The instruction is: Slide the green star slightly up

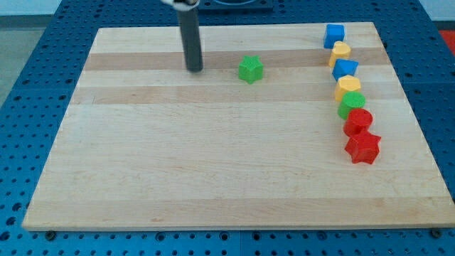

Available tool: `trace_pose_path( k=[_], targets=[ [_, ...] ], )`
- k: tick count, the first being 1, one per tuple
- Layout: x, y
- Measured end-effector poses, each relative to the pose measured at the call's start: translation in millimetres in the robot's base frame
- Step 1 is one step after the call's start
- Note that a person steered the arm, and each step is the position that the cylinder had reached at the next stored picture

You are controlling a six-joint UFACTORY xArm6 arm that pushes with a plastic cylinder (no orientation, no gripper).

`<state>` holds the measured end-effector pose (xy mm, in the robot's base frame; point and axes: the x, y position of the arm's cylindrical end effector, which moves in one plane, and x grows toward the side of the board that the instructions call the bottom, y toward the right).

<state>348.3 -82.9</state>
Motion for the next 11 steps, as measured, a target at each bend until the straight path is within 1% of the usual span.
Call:
trace_pose_path(
  k=[1,3,4,5,6,7,8,9,11],
  targets=[
    [12,63],
    [-77,153],
    [-79,143],
    [-17,122],
    [2,167],
    [-27,177],
    [-46,177],
    [-51,177],
    [-74,177]
  ],
)
